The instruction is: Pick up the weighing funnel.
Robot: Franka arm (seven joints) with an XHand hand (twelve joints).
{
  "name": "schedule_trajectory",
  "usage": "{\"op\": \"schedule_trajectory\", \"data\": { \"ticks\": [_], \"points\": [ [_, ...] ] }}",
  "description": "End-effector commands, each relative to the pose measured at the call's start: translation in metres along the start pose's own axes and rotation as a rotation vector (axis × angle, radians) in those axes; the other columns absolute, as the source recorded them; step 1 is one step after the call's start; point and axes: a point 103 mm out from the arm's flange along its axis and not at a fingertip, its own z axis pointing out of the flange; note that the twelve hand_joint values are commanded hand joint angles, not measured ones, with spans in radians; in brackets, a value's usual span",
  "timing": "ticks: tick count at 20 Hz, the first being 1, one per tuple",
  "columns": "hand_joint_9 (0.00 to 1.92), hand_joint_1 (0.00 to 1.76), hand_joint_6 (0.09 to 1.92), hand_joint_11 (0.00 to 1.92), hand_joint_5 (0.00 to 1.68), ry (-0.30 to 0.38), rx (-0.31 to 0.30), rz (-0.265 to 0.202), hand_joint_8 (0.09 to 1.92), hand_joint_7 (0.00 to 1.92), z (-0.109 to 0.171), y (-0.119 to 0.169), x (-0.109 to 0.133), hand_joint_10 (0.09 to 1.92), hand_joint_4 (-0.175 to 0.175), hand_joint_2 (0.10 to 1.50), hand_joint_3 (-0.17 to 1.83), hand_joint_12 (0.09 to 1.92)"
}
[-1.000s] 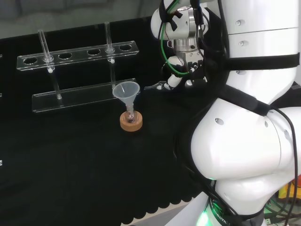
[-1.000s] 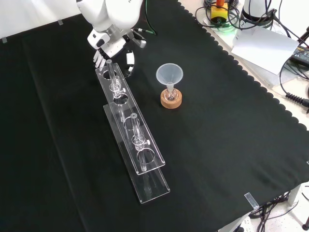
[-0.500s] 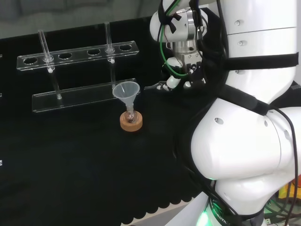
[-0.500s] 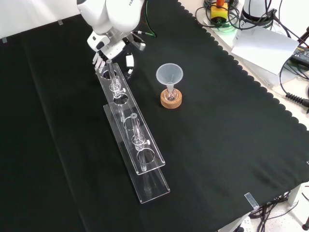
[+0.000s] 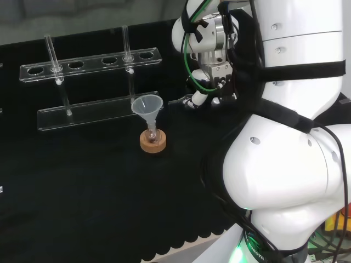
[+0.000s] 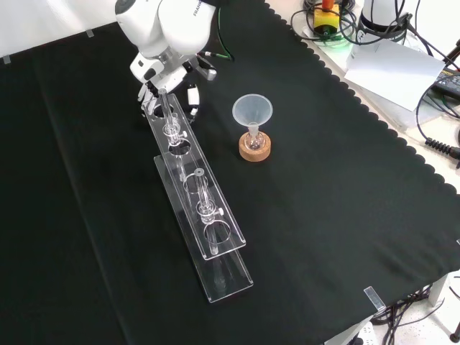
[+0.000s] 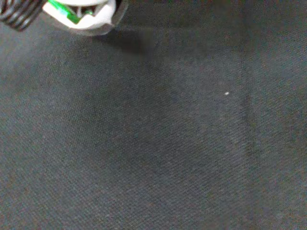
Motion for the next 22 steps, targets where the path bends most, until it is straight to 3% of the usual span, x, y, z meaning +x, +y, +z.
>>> {"op": "schedule_trajectory", "data": {
  "ticks": [1,18,20,22],
  "points": [
    [0.71,0.89,0.8,0.46,0.69,-0.012,0.002,-0.01,0.7,0.39,0.0036,0.0025,0.0021,0.57,-0.027,0.59,0.61,1.29],
    [0.71,0.91,0.87,0.46,0.73,-0.061,0.011,-0.004,0.71,0.38,0.0018,0.0022,-0.0038,0.57,-0.016,0.59,0.61,1.29],
    [0.71,0.92,0.89,0.47,0.87,-0.075,0.003,0.004,0.71,0.38,0.0012,0.0023,-0.0028,0.58,0.021,0.6,0.61,1.29],
    [0.75,1.04,0.85,0.5,1.1,-0.091,-0.015,0.009,0.71,0.42,-0.0007,0.0019,-0.001,0.57,0.124,0.62,0.7,1.27]
  ]
}}
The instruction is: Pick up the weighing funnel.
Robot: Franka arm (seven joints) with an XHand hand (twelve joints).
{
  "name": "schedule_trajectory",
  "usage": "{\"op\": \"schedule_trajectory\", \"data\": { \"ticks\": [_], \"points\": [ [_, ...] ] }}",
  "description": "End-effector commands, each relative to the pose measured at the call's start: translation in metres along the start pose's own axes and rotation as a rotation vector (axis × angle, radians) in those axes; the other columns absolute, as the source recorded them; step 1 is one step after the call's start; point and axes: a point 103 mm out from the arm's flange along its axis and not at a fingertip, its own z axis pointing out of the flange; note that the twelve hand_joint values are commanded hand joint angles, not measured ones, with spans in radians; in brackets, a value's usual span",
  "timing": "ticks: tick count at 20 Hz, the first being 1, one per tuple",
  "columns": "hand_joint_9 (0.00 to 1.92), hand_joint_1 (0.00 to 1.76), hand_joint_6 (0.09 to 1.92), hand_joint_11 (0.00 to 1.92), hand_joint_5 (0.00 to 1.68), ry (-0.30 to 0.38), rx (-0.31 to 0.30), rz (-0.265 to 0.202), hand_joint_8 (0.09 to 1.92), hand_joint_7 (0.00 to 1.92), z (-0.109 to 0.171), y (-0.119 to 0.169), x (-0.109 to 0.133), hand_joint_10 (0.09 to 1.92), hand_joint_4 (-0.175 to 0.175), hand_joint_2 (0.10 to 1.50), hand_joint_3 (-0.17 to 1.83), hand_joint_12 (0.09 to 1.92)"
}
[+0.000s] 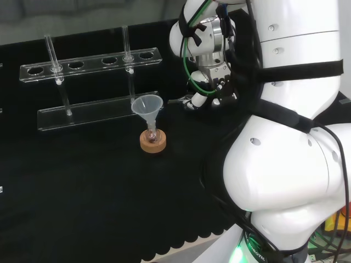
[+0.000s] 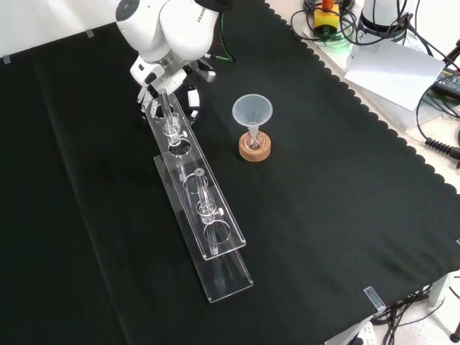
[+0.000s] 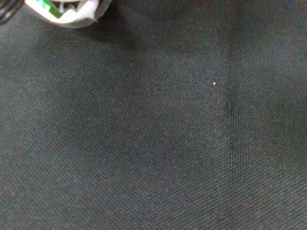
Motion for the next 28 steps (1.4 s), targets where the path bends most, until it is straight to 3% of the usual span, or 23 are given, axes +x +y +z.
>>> {"op": "schedule_trajectory", "data": {
  "ticks": [1,4,11,19,28],
  "points": [
    [0.78,1.08,0.84,0.53,1.16,-0.037,-0.03,0.011,0.7,0.43,-0.005,-0.001,0.004,0.57,0.15,0.62,0.73,1.26],
    [0.82,1.11,0.83,0.58,1.21,-0.039,-0.04,0.011,0.69,0.46,-0.014,-0.003,0.003,0.54,0.173,0.61,0.78,1.22],
    [0.83,1.11,0.84,0.62,1.22,-0.027,-0.052,0.023,0.68,0.45,-0.048,-0.023,-0.008,0.52,0.175,0.61,0.79,1.2],
    [0.83,1.11,0.85,0.62,1.21,-0.05,-0.065,0.058,0.68,0.44,-0.08,-0.06,-0.016,0.51,0.175,0.61,0.79,1.19],
    [0.83,1.11,0.85,0.62,1.21,-0.104,-0.093,0.089,0.68,0.44,-0.113,-0.11,-0.004,0.51,0.175,0.61,0.79,1.19]
  ]
}}
